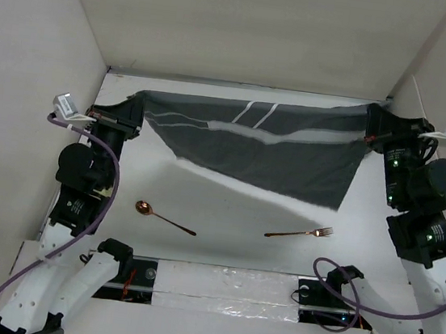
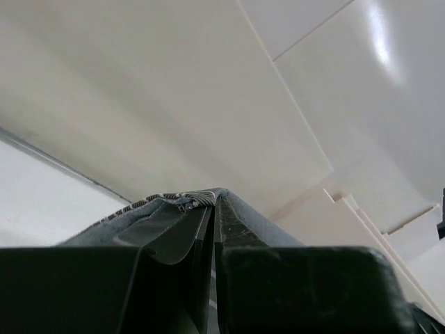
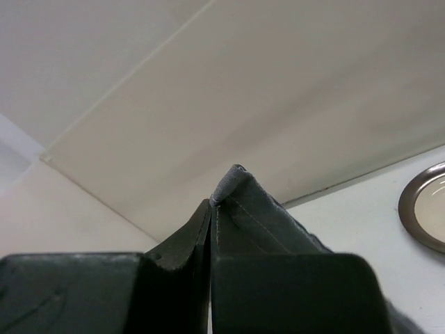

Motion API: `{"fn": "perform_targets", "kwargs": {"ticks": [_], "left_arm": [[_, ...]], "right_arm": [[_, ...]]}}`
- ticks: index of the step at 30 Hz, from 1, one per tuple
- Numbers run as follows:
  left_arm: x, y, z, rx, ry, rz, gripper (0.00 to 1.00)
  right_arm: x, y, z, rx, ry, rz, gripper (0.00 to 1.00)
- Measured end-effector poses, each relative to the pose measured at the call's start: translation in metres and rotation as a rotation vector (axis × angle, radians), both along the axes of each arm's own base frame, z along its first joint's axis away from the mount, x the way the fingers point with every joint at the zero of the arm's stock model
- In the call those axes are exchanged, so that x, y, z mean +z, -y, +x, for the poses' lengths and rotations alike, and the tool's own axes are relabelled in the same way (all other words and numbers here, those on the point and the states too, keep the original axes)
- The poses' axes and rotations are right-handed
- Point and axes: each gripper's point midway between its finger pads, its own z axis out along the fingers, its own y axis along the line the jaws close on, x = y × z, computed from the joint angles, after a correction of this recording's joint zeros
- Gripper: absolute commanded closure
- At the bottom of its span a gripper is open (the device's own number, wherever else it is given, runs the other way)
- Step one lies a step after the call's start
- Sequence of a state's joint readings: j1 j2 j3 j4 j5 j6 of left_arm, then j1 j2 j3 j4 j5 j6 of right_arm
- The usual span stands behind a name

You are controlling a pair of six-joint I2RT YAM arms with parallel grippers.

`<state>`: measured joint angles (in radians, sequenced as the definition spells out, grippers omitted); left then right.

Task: Set the dinner table for one person

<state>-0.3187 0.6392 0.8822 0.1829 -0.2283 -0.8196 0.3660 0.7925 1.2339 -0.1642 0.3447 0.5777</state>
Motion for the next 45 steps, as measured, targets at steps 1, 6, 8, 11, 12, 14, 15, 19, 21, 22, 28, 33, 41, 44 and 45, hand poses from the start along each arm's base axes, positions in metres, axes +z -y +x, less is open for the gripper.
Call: {"fn": "perform_targets", "kwargs": {"ticks": [1,6,8,11,12,14,15,19,21,22,28,33,41,44,45], "left_arm": [[0.003,0.001,0.000,-0.004,0.005,0.006,1.00],[-0.014,0.011,0.028,-0.003,-0.068,0.060,1.00],[-0.028,0.017,0.051,0.001,-0.124,0.095,1.00],[-0.044,0.025,0.098,0.012,-0.221,0.144,1.00],[-0.050,0.026,0.117,0.006,-0.258,0.159,1.00],[-0.058,0.023,0.159,-0.007,-0.312,0.171,1.00],[-0.061,0.017,0.177,-0.009,-0.334,0.174,1.00],[-0.058,-0.011,0.231,0.011,-0.408,0.180,1.00],[-0.038,-0.023,0.241,0.020,-0.388,0.181,1.00],[-0.028,-0.028,0.240,0.021,-0.371,0.180,1.00],[0.021,-0.040,0.182,0.045,-0.237,0.181,1.00],[-0.059,-0.041,0.117,0.051,-0.261,0.169,1.00],[-0.316,-0.038,0.078,0.000,-0.766,0.120,1.00],[-0.357,-0.035,0.056,-0.011,-0.866,0.105,1.00],[-0.363,-0.034,0.052,-0.012,-0.875,0.101,1.00]], "right_arm": [[0.003,0.001,-0.002,-0.003,0.000,-0.012,1.00],[-0.010,0.003,0.029,-0.037,-0.078,-0.086,1.00],[-0.031,0.002,0.059,-0.047,-0.146,-0.122,1.00],[-0.070,-0.007,0.114,-0.027,-0.269,-0.168,1.00],[-0.085,-0.012,0.132,-0.013,-0.308,-0.181,1.00],[-0.112,-0.023,0.165,0.022,-0.383,-0.202,1.00],[-0.121,-0.027,0.178,0.037,-0.409,-0.208,1.00],[-0.125,-0.049,0.219,0.108,-0.451,-0.219,1.00],[-0.101,-0.056,0.228,0.134,-0.411,-0.214,1.00],[-0.086,-0.058,0.228,0.142,-0.380,-0.210,1.00],[-0.021,-0.052,0.183,0.154,-0.215,-0.186,1.00],[-0.101,-0.050,0.144,0.198,-0.277,-0.172,1.00],[-0.383,-0.051,0.127,0.257,-0.843,-0.195,1.00],[-0.426,-0.048,0.104,0.269,-0.949,-0.197,1.00],[-0.430,-0.048,0.100,0.273,-0.956,-0.194,1.00]]}}
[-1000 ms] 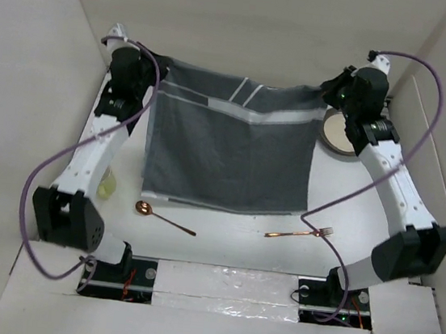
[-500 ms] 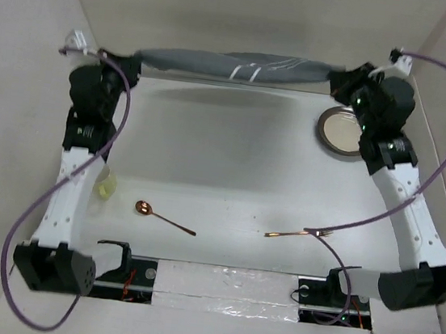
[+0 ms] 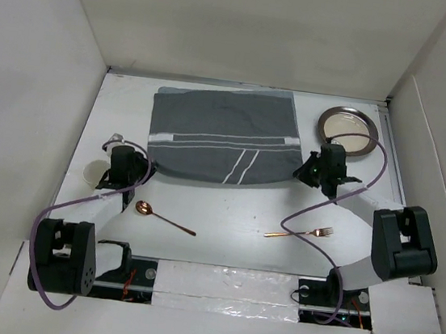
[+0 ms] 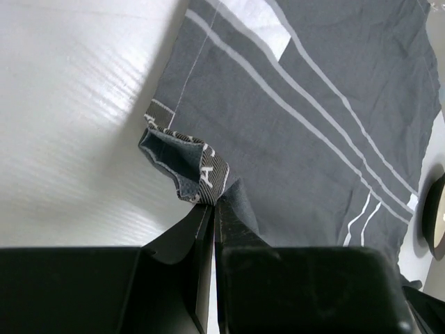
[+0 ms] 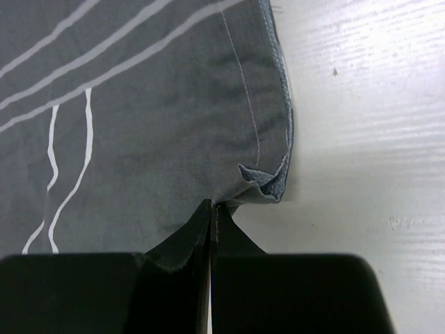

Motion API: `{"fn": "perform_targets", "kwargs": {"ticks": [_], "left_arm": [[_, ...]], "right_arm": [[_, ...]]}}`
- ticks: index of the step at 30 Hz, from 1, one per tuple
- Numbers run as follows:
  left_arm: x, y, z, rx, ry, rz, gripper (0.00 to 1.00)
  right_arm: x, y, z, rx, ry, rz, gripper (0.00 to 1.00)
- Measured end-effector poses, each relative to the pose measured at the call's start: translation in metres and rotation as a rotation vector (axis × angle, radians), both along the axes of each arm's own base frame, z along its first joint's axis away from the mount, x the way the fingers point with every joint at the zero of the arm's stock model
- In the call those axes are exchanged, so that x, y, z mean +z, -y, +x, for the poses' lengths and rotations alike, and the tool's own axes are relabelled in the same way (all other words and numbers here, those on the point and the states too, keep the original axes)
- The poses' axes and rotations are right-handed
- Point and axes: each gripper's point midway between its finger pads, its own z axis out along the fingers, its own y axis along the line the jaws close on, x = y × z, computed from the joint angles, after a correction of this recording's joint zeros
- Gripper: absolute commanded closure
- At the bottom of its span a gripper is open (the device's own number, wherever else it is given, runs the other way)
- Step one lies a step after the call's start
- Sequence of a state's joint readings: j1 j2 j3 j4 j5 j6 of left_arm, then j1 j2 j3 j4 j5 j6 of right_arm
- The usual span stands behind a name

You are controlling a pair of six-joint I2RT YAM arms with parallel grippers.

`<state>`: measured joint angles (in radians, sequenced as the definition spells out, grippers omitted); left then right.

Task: Set the dinner table for one person

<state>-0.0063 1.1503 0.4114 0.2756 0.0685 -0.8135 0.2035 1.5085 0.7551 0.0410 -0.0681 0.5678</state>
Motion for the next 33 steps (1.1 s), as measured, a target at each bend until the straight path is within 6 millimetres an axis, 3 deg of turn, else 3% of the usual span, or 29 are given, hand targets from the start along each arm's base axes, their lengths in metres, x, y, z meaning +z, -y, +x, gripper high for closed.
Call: {"fn": "perform_targets", "kwargs": {"ticks": [8,13,18,33], "left_arm": [[-0.006,-0.003,-0.023,0.020,0.040,0.004,1.00],[0.004,-0.006,-0.036,0.026,0.095,0.017,1.00],[0.003,-0.005,-0.050,0.017,0.099,0.023,1.00],[-0.014,0.004,-0.080,-0.024,0.049,0.016,1.00]], "right_arm": [[0.005,0.001,-0.021,-0.007,0.047,0.036,1.00],[0.012,0.007,-0.054,-0.022,0.087,0.065,1.00],[0.018,0.011,-0.072,-0.029,0.108,0.074,1.00],[0.006,0.018,-0.109,-0.050,0.061,0.087,1.00]]}}
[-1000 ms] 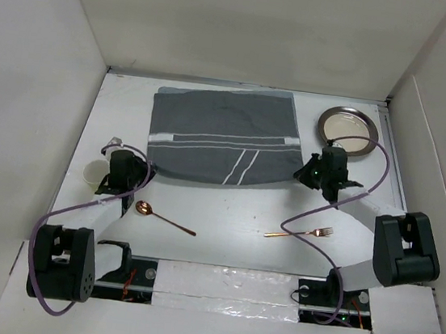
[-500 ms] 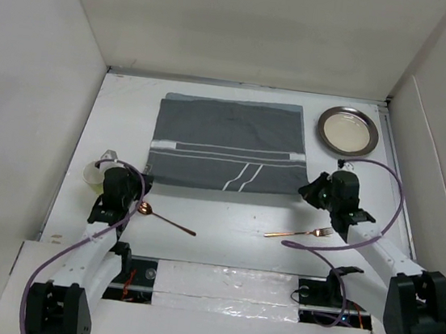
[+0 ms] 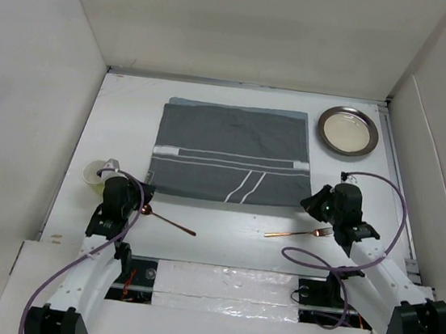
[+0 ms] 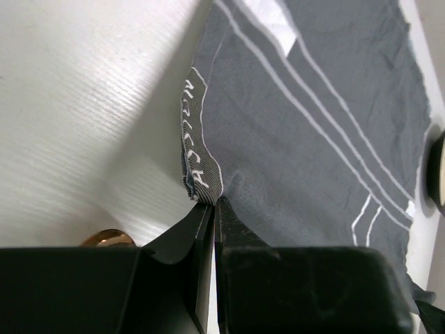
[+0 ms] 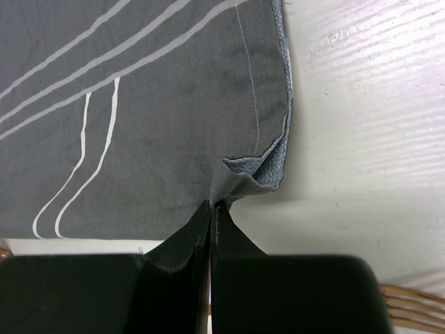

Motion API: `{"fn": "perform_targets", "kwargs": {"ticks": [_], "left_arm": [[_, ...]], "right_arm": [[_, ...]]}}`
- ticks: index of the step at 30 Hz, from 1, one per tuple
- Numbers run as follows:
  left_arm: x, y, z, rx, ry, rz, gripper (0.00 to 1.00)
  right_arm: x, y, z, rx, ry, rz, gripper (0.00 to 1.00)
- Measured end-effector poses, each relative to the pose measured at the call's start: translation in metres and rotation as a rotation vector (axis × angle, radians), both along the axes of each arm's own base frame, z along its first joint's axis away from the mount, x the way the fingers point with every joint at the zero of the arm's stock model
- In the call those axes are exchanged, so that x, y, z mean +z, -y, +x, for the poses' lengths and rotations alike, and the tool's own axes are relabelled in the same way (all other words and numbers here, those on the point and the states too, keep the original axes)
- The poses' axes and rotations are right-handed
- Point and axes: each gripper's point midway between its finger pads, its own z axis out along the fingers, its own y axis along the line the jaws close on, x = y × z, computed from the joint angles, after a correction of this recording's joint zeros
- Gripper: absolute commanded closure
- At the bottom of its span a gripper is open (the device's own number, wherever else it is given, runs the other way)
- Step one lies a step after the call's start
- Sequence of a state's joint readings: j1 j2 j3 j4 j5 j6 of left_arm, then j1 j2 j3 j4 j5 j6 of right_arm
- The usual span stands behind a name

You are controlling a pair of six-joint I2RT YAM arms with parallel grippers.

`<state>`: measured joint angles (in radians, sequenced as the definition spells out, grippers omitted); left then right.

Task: Set the dinner table for one person

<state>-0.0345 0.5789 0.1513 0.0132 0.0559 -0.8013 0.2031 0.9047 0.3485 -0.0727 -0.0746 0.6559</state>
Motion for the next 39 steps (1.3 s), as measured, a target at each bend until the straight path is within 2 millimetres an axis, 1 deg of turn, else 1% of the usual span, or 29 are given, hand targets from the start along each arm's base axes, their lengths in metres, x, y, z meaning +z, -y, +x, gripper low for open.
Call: {"fn": "perform_targets", "kwargs": {"ticks": [5,7,8,9,10,11,13,14,16,17,20,21,22,24,25,26,28,30,31,32,33,35,36,37,39], "left_arm": [[0.010,0.003,-0.002,-0.007,0.047,-0.008,1.00],[0.011,0.006,-0.003,-0.016,0.051,-0.012,1.00],[0.011,0.006,-0.003,-0.018,0.050,-0.012,1.00],[0.011,0.007,-0.004,-0.021,0.049,-0.013,0.93],[0.010,0.008,-0.004,-0.025,0.048,-0.013,0.90],[0.010,0.008,-0.004,-0.026,0.046,-0.013,0.84],[0.010,0.008,-0.005,-0.026,0.043,-0.013,0.79],[0.010,0.008,-0.005,-0.027,0.044,-0.014,0.75],[0.012,0.009,-0.005,-0.029,0.053,-0.018,0.71],[0.013,0.009,-0.005,-0.032,0.058,-0.020,0.67],[0.020,0.013,-0.005,-0.048,0.079,-0.031,0.64],[0.027,0.014,-0.004,-0.058,0.089,-0.036,0.63],[0.035,0.016,-0.002,-0.066,0.105,-0.039,0.63],[0.061,0.020,0.002,-0.099,0.142,-0.032,0.62],[0.081,0.022,0.006,-0.120,0.169,-0.024,0.62],[0.106,0.024,0.011,-0.139,0.214,-0.015,0.60],[0.161,0.028,0.018,-0.181,0.314,0.016,0.60],[0.214,0.031,0.019,-0.217,0.428,0.053,0.59],[0.236,0.032,0.017,-0.233,0.478,0.076,0.59],[0.254,0.032,0.014,-0.246,0.521,0.099,0.58],[0.267,0.032,0.011,-0.256,0.556,0.123,0.58],[0.280,0.035,0.003,-0.285,0.602,0.172,0.57],[0.281,0.037,0.001,-0.304,0.611,0.192,0.57],[0.278,0.039,0.000,-0.324,0.609,0.210,0.57],[0.259,0.043,0.002,-0.354,0.574,0.237,0.57]], "right_arm": [[0.000,0.003,-0.003,-0.014,-0.002,0.000,1.00],[-0.004,0.004,-0.004,-0.022,-0.019,-0.003,0.92],[-0.006,0.005,-0.004,-0.026,-0.028,-0.006,0.84],[-0.008,0.006,-0.005,-0.031,-0.037,-0.009,0.79],[-0.010,0.007,-0.005,-0.036,-0.043,-0.014,0.74],[-0.011,0.008,-0.005,-0.039,-0.047,-0.018,0.65],[-0.010,0.010,-0.006,-0.045,-0.056,-0.027,0.60],[-0.008,0.012,-0.004,-0.052,-0.054,-0.033,0.54],[0.001,0.016,0.001,-0.069,-0.040,-0.042,0.50],[0.007,0.019,0.005,-0.081,-0.024,-0.046,0.46],[0.031,0.031,0.021,-0.131,0.029,-0.051,0.40],[0.036,0.035,0.025,-0.141,0.046,-0.057,0.38],[0.048,0.043,0.035,-0.172,0.065,-0.054,0.38],[0.058,0.061,0.051,-0.227,0.076,-0.049,0.34],[0.062,0.074,0.062,-0.268,0.079,-0.044,0.34],[0.064,0.086,0.072,-0.306,0.081,-0.037,0.33],[0.059,0.110,0.091,-0.383,0.068,-0.009,0.33],[0.044,0.133,0.105,-0.459,0.034,0.030,0.32],[0.035,0.143,0.112,-0.492,0.012,0.054,0.33],[0.025,0.153,0.118,-0.525,-0.013,0.076,0.32],[0.016,0.161,0.122,-0.551,-0.039,0.096,0.32],[0.001,0.175,0.132,-0.603,-0.078,0.128,0.32],[-0.005,0.181,0.138,-0.623,-0.090,0.142,0.32],[-0.009,0.184,0.144,-0.637,-0.100,0.159,0.32],[-0.013,0.189,0.158,-0.656,-0.101,0.188,0.31]]}}
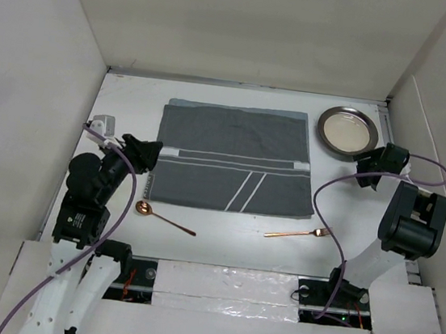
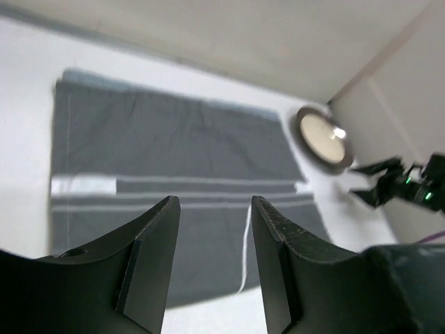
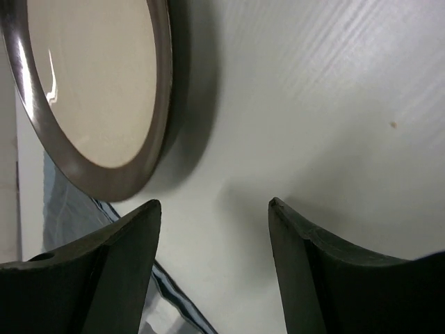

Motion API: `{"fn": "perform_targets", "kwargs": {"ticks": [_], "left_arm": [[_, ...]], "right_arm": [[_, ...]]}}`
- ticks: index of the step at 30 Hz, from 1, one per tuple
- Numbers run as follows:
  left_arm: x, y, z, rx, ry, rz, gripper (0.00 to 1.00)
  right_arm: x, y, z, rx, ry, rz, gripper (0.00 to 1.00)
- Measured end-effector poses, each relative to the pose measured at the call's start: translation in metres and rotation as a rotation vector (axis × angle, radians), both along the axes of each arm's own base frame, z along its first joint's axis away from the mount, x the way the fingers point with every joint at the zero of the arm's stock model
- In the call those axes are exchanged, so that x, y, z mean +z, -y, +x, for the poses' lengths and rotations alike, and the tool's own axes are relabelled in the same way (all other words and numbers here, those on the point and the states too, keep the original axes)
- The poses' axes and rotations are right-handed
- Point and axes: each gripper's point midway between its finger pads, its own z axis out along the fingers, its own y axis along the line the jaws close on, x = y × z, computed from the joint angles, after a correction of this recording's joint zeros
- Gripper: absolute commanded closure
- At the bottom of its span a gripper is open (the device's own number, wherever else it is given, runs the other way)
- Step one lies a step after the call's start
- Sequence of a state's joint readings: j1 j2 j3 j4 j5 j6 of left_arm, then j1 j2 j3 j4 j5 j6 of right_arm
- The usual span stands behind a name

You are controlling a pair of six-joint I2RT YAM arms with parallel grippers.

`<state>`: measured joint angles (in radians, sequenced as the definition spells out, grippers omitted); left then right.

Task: Set the dinner table for one person

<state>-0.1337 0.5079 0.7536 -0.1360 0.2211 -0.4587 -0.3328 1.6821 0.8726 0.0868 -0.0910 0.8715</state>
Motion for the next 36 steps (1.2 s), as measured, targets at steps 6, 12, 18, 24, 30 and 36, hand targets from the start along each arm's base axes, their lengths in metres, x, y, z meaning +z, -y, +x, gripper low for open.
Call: {"fn": "perform_targets", "kwargs": {"ticks": [6,12,18,24,30,36], "left_arm": [[-0.047,0.001,0.005,-0.017,-0.134,0.073,0.57],[-0.052,0.001,0.007,-0.019,-0.148,0.091,0.58],[-0.053,0.000,0.008,-0.019,-0.150,0.098,0.59],[-0.058,-0.003,0.011,0.000,-0.165,0.109,0.60],[-0.060,-0.008,0.011,0.026,-0.173,0.120,0.61],[-0.061,-0.009,0.011,0.030,-0.177,0.124,0.63]], "right_arm": [[-0.005,0.002,0.033,-0.017,0.043,0.071,0.31],[-0.010,0.007,0.052,-0.066,0.052,0.130,0.39],[-0.008,0.010,0.078,-0.108,0.065,0.169,0.47],[-0.012,0.013,0.094,-0.157,0.003,0.203,0.74],[0.003,0.016,0.110,-0.172,0.048,0.231,1.00],[0.010,0.014,0.091,-0.152,0.126,0.206,1.00]]}}
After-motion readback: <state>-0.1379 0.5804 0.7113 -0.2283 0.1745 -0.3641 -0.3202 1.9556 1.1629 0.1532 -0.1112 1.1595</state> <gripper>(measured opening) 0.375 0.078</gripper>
